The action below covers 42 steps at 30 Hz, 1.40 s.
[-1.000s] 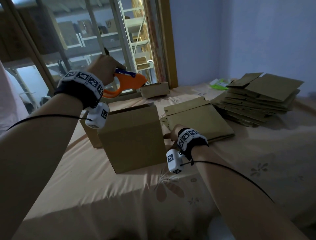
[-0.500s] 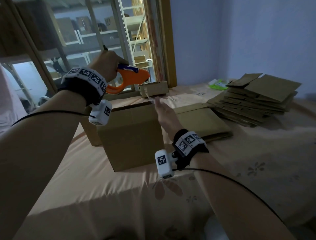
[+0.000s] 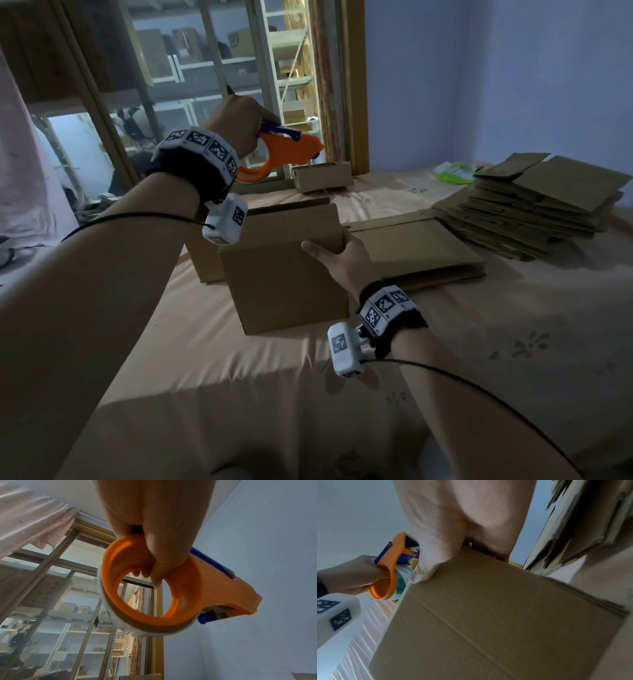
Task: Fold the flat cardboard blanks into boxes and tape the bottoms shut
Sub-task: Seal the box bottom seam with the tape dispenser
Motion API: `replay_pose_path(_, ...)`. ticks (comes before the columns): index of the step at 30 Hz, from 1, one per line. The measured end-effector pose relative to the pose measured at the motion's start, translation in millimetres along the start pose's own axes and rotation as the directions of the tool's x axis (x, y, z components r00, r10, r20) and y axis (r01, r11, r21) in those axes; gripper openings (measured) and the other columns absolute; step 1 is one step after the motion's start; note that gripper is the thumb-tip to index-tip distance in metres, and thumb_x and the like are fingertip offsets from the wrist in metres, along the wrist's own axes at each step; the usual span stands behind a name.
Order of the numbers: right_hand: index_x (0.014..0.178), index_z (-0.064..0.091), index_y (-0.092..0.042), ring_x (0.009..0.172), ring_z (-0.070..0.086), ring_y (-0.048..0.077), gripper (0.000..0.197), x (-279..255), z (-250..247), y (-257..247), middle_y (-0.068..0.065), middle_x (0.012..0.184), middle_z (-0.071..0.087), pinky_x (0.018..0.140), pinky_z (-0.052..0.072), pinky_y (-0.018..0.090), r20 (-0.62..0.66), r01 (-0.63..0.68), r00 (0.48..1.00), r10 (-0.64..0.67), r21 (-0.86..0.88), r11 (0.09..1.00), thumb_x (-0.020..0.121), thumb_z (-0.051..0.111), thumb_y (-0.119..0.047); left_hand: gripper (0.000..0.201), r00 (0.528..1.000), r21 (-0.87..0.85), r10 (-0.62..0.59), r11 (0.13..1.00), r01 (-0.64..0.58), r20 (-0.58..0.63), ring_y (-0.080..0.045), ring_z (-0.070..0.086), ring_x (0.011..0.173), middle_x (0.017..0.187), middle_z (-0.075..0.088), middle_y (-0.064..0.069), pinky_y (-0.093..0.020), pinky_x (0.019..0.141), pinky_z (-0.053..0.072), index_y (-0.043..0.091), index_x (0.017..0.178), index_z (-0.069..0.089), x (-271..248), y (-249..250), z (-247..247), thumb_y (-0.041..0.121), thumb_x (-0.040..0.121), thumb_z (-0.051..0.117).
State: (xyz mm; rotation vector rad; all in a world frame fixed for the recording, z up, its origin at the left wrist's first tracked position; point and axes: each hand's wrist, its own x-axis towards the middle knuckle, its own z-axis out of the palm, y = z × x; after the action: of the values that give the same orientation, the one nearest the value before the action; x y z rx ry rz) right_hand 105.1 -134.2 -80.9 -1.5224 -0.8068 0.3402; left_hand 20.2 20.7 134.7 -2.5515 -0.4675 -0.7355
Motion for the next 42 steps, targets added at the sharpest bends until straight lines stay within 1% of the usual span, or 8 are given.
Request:
replay_pose_path(6, 0.12, 0.062, -0.02, 0.102, 0.064, 0.016, 0.052, -15.5, 2.0, 11.0, -0.007, 0.104, 0.068, 0.094, 0.051, 0.033, -0.027, -0.028, 0.999, 0.027, -0.012, 1.0, 0.081, 0.07, -0.053, 0.041, 1.0, 0.011, 0.028, 1.0, -0.028, -0.012, -0.03, 0.062, 0.099, 0.103, 0.069, -0.015, -0.041, 0.092, 0.05, 0.015, 0.118, 0.066, -1.8, 2.9, 1.9, -0.007, 0.088, 0.05)
replay_pose_path(9, 0.121, 0.062, -0.017, 0.105, 0.064, 0.017, 0.052, -19.2, 1.9, 12.8, -0.001, 0.112, 0.07, 0.093, 0.051, 0.031, -0.052, -0.014, 0.999, 0.012, -0.038, 0.999, 0.083, 0.066, -0.054, 0.042, 0.999, 0.005, 0.025, 1.0, -0.025, -0.03, -0.031, 0.062, 0.099, 0.103, 0.068, -0.015, -0.038, 0.084, 0.051, 0.017, 0.119, 0.066, 0.1, 4.9, 0.6, -0.007, 0.088, 0.048)
replay_pose_path(17, 0.112, 0.066, -0.014, 0.088, 0.065, 0.014, 0.057, -19.4, -0.2, 13.9, -0.008, 0.087, 0.066, 0.086, 0.053, 0.032, -0.075, -0.034, 0.997, 0.023, -0.154, 0.988, 0.081, 0.064, -0.061, 0.041, 0.999, -0.039, 0.016, 0.999, -0.017, -0.033, -0.029, 0.063, 0.092, 0.1, 0.067, -0.013, -0.04, 0.079, 0.056, 0.017, 0.115, 0.067, 6.2, 18.1, -5.0, -0.009, 0.087, 0.051)
replay_pose_path(23, 0.102, 0.066, -0.006, 0.084, 0.068, 0.021, 0.073, -18.8, -0.5, 18.1, 0.009, 0.093, 0.072, 0.082, 0.057, 0.041, -0.075, -0.085, 0.995, 0.07, -0.207, 0.975, 0.075, 0.058, -0.074, 0.041, 0.999, -0.033, 0.02, 0.999, -0.022, -0.051, -0.028, 0.064, 0.089, 0.098, 0.068, -0.013, -0.042, 0.079, 0.056, 0.016, 0.115, 0.066, 6.4, 22.6, -4.4, -0.01, 0.087, 0.05)
replay_pose_path(30, 0.095, 0.068, -0.007, 0.086, 0.067, 0.022, 0.069, -20.2, -5.0, 17.6, 0.007, 0.093, 0.072, 0.084, 0.055, 0.04, -0.068, -0.091, 0.995, 0.077, -0.239, 0.967, 0.076, 0.058, -0.073, 0.042, 0.997, -0.054, 0.028, 0.998, -0.032, -0.068, -0.027, 0.064, 0.095, 0.103, 0.068, -0.013, -0.035, 0.079, 0.053, 0.013, 0.116, 0.066, 10.1, 29.7, -6.8, -0.011, 0.087, 0.048)
replay_pose_path(36, 0.085, 0.057, -0.009, 0.065, 0.06, 0.018, 0.071, -24.3, -6.9, 14.5, 0.005, 0.071, 0.061, 0.054, 0.042, 0.027, -0.046, -0.157, 0.988, 0.15, -0.311, 0.937, 0.074, 0.052, -0.079, 0.043, 0.997, -0.027, 0.039, 0.999, -0.041, -0.067, -0.029, 0.064, 0.093, 0.101, 0.068, -0.015, -0.038, 0.08, 0.055, 0.012, 0.116, 0.066, 7.5, 33.4, -8.0, -0.013, 0.087, 0.046)
replay_pose_path(40, 0.073, 0.046, -0.021, 0.059, 0.055, 0.019, 0.059, -26.6, -10.6, 10.2, 0.002, 0.063, 0.055, 0.05, 0.036, 0.027, -0.034, -0.173, 0.984, 0.173, -0.363, 0.915, 0.076, 0.049, -0.08, 0.043, 0.997, -0.012, 0.043, 0.999, -0.044, -0.061, -0.03, 0.064, 0.093, 0.099, 0.069, -0.014, -0.041, 0.082, 0.055, 0.013, 0.117, 0.066, 5.3, 32.2, -6.0, -0.011, 0.087, 0.046)
replay_pose_path(42, 0.084, 0.047, -0.025, 0.071, 0.062, 0.022, 0.055, -26.2, -11.6, 8.0, 0.005, 0.073, 0.063, 0.054, 0.041, 0.027, -0.02, -0.164, 0.985, 0.169, -0.371, 0.914, 0.076, 0.049, -0.08, 0.042, 0.998, -0.007, 0.035, 0.999, -0.035, -0.057, -0.029, 0.063, 0.094, 0.101, 0.068, -0.014, -0.041, 0.085, 0.054, 0.014, 0.12, 0.064, 3.9, 30.1, -4.8, -0.009, 0.088, 0.048)
